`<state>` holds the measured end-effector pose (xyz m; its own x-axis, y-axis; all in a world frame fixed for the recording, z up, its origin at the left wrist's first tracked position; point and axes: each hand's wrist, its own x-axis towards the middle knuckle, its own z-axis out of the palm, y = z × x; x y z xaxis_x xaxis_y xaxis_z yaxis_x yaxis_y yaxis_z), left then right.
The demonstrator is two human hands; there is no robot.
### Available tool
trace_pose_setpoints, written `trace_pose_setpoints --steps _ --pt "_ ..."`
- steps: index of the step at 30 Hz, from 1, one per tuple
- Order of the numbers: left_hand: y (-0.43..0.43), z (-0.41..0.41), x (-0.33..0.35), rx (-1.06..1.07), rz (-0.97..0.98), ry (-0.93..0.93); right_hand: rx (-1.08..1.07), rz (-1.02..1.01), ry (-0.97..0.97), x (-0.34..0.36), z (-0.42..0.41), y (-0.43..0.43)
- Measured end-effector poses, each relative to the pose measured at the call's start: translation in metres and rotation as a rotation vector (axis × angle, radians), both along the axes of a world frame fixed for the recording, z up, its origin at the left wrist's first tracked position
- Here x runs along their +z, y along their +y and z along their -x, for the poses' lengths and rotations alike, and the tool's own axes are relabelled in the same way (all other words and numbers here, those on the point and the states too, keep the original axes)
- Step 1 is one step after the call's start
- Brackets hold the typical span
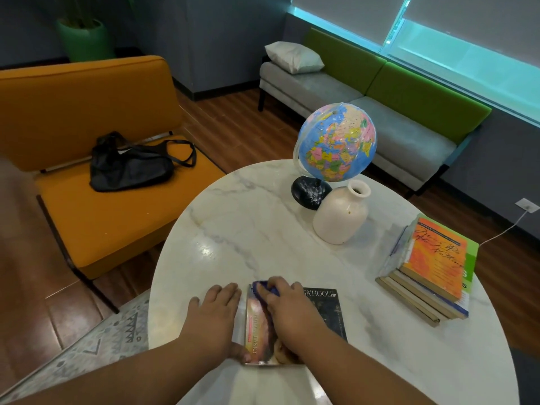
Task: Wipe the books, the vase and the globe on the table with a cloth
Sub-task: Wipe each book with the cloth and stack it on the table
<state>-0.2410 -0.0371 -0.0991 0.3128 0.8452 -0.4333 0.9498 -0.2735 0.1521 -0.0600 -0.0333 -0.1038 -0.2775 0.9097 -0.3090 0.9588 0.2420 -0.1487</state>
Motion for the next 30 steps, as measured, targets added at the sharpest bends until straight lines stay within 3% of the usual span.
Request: trace_pose_setpoints --steps 11,23,30 --pt "0.001 0.000 0.001 -0.025 -0.034 0.027 0.140 0.065 0.039 0.015 0.018 -0.030" --pt "0.003 0.001 0.008 -0.035 0.019 0.023 -0.380 -0.088 0.007 -0.001 -0.055 -0.017" --pt "0.024 -0.016 0.016 -0.007 0.030 -0.016 -0.248 0.001 -0.024 0.005 -0.039 -0.060"
